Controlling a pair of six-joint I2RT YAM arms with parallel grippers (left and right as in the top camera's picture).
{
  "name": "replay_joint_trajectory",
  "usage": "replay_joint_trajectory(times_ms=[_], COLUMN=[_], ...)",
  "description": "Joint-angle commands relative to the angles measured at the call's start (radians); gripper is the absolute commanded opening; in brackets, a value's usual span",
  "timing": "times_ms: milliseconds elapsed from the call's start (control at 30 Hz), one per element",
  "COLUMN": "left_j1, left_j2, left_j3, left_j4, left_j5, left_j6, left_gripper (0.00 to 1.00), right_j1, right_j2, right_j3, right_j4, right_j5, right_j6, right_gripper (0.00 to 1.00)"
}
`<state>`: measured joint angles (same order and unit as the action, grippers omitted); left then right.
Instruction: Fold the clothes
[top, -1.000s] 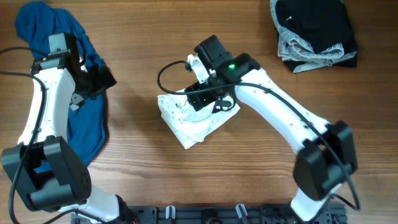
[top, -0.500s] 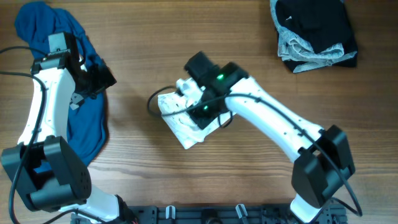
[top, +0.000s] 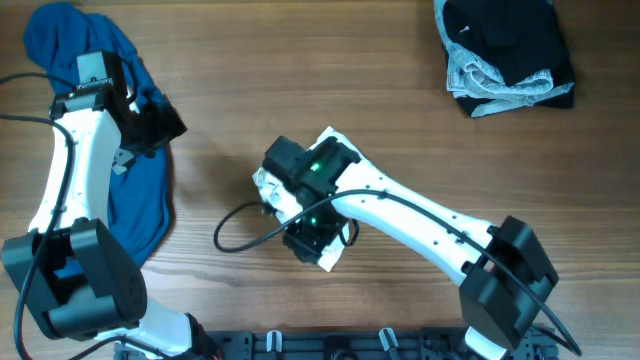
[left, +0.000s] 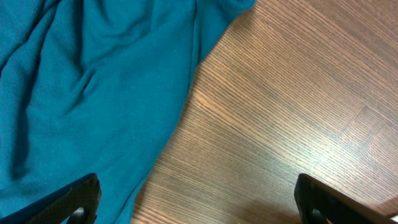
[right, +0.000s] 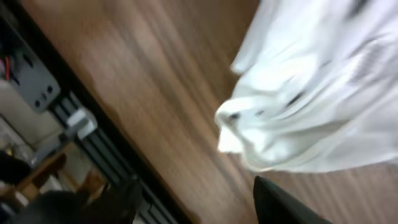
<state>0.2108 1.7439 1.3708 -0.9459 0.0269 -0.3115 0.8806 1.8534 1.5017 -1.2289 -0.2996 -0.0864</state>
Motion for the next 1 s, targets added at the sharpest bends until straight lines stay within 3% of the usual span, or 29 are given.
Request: replay_joint_trajectory(times_ms=[0, 67, 167, 367, 533, 800, 967], left_j1=[0.002, 0.002, 0.002, 0.002, 0.002, 0.002, 0.002], left_j2=[0.005, 0.005, 0.005, 0.005, 0.005, 0.005, 0.005], left_j3=[0.008, 0.008, 0.008, 0.008, 0.008, 0.008, 0.008], left_j4=[0.003, 0.003, 0.003, 0.003, 0.003, 0.06, 0.06], left_j5=[-0.006, -0.006, -0.006, -0.006, -0.007, -0.007, -0.074], left_j6=[0.017, 0.017, 0.017, 0.017, 0.017, 0.017, 0.021], left_gripper=[1.0, 1.0, 1.0, 1.0, 1.0, 1.0, 1.0], right_j1=[-0.114, -0.2, -0.306, -0.336, -0.363, -0.626, -0.64], right_j2=[-0.049, -0.032, 0.039, 0.198, 0.288, 0.309, 0.18], right_j3=[0.043, 0.035, -0.01, -0.031, -0.031, -0.007, 0.184], right_j4=[0.121, 0.225, 0.302, 0.352, 0.431, 0.605, 0.386], right_j5=[0.086, 0.17, 0.162, 0.158, 0.188, 0.236, 0.142], right_j6=[0.127, 0.168, 0.166, 0.165, 0.168, 0.084, 0.025], right_gripper=[0.81, 0.8, 0.53, 0.28, 0.32, 0.38, 0.7])
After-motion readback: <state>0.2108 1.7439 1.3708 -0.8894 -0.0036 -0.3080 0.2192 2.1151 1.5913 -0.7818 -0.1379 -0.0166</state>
